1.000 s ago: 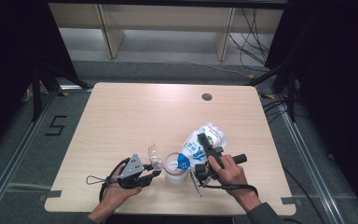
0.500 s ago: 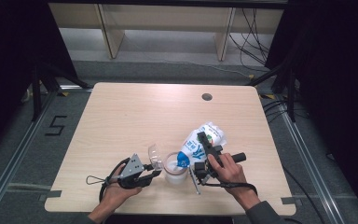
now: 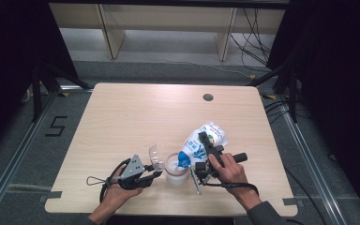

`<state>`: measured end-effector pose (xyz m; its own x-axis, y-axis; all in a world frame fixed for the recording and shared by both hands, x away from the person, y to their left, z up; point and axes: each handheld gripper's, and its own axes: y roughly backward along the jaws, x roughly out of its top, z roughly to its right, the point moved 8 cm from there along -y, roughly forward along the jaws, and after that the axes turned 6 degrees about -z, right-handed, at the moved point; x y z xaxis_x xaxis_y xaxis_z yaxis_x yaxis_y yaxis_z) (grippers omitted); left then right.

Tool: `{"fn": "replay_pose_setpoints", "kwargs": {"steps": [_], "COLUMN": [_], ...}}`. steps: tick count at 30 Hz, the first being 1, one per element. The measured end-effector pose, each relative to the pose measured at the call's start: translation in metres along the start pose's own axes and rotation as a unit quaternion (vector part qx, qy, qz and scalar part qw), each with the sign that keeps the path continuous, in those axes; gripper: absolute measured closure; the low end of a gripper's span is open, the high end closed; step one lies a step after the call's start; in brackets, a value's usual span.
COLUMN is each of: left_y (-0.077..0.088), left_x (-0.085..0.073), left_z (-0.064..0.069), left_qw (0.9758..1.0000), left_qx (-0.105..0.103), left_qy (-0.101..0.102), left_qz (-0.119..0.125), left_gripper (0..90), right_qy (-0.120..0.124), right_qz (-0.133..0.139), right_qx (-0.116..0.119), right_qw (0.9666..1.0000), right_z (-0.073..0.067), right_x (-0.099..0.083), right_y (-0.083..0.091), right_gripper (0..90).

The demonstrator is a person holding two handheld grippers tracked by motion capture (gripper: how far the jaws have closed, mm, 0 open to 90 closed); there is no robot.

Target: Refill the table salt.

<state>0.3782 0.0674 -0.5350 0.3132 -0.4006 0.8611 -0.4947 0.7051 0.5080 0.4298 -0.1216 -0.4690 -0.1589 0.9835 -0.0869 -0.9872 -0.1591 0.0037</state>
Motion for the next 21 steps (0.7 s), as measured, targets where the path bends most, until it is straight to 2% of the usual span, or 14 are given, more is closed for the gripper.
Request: {"fn": "replay_pose_setpoints", "kwargs": {"steps": [2, 5, 6, 7, 8, 12, 15, 16, 19, 21], "left_y": [0.0002, 0.0002, 0.0001, 0.0001, 0.0001, 0.0001, 0.0001, 0.0001, 0.0001, 0.0], "left_x": [0.0, 0.0, 0.0, 0.0, 0.0, 0.0, 0.0001, 0.0, 0.0001, 0.0], "left_z": [-0.0002, -0.0003, -0.0002, 0.0, 0.0, 0.0, 0.0, 0.0001, 0.0001, 0.0], "left_qw": [1.0, 1.0, 1.0, 1.0, 1.0, 1.0, 1.0, 1.0, 1.0, 1.0], "left_qx": [0.001, 0.001, 0.001, 0.0, 0.0, 0.0, 0.0, 0.0, 0.0, 0.0], "left_qy": [-0.001, -0.001, -0.001, 0.0, 0.0, 0.0, 0.0, 0.0, 0.0, 0.0], "left_qz": [0.0, -0.001, 0.0, 0.0, 0.0, 0.0, 0.0, 0.0, 0.0, 0.0], "left_gripper": [71.7, 71.7, 71.7, 71.7, 71.7, 71.7, 71.6, 71.7, 71.7, 71.7], "right_qy": [0.001, 0.023, 0.004, -0.004, -0.006, -0.006, 0.005, 0.023, 0.024, 0.009], "right_qz": [-0.001, 0.006, -0.011, -0.018, -0.014, -0.012, -0.014, 0.001, 0.009, -0.015], "right_qx": [0.0, -0.005, 0.008, 0.01, 0.008, 0.006, 0.004, -0.005, -0.013, 0.005], "right_qw": [1.0, 0.9997, 0.9999, 0.9998, 0.9999, 0.9999, 0.9999, 0.9997, 0.9996, 0.9998], "right_z": [-0.0002, 0.0032, -0.0007, -0.0014, -0.0012, -0.0009, 0.0005, 0.0031, 0.0057, 0.0015], "right_x": [-0.0004, 0.0008, -0.0022, -0.0032, -0.003, -0.0027, -0.0032, -0.0011, 0.0006, -0.0031], "right_y": [0.0, -0.001, 0.0005, 0.0011, 0.0005, -0.0001, -0.0001, -0.0018, -0.0028, 0.0001], "right_gripper": [73.7, 73.7, 73.7, 73.7, 73.7, 73.8, 73.9, 73.8, 73.9, 74.0]}}
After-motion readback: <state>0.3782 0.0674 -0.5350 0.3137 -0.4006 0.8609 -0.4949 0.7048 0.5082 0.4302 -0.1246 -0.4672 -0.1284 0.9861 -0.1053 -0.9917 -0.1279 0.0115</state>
